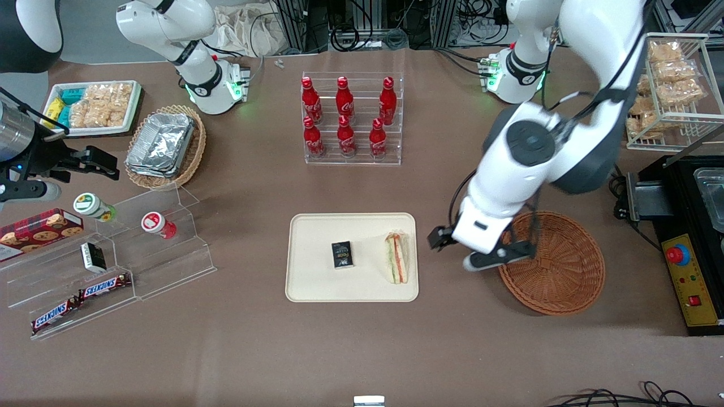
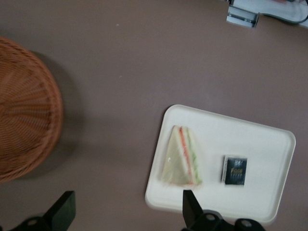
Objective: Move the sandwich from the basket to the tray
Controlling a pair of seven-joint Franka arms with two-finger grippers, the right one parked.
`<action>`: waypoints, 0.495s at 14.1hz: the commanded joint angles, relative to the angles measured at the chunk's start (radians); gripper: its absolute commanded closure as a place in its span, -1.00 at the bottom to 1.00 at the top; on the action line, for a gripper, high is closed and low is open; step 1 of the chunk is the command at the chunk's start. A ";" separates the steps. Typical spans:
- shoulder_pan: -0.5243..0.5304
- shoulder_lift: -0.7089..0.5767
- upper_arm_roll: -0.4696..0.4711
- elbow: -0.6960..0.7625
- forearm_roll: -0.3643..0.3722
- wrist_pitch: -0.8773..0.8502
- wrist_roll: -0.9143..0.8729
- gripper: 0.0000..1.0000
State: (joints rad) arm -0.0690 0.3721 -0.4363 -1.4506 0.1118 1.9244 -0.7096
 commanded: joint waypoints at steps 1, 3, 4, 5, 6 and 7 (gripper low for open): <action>0.084 -0.057 -0.006 0.091 -0.073 -0.259 0.180 -1.00; 0.081 -0.129 0.068 0.090 -0.075 -0.372 0.284 -1.00; 0.065 -0.169 0.129 0.082 -0.078 -0.405 0.312 -1.00; 0.057 -0.203 0.167 0.063 -0.090 -0.432 0.346 -1.00; 0.055 -0.246 0.210 0.035 -0.098 -0.433 0.416 -1.00; 0.042 -0.278 0.259 0.010 -0.099 -0.439 0.479 -1.00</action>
State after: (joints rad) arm 0.0020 0.1833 -0.2614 -1.3637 0.0364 1.4971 -0.3322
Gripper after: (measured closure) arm 0.000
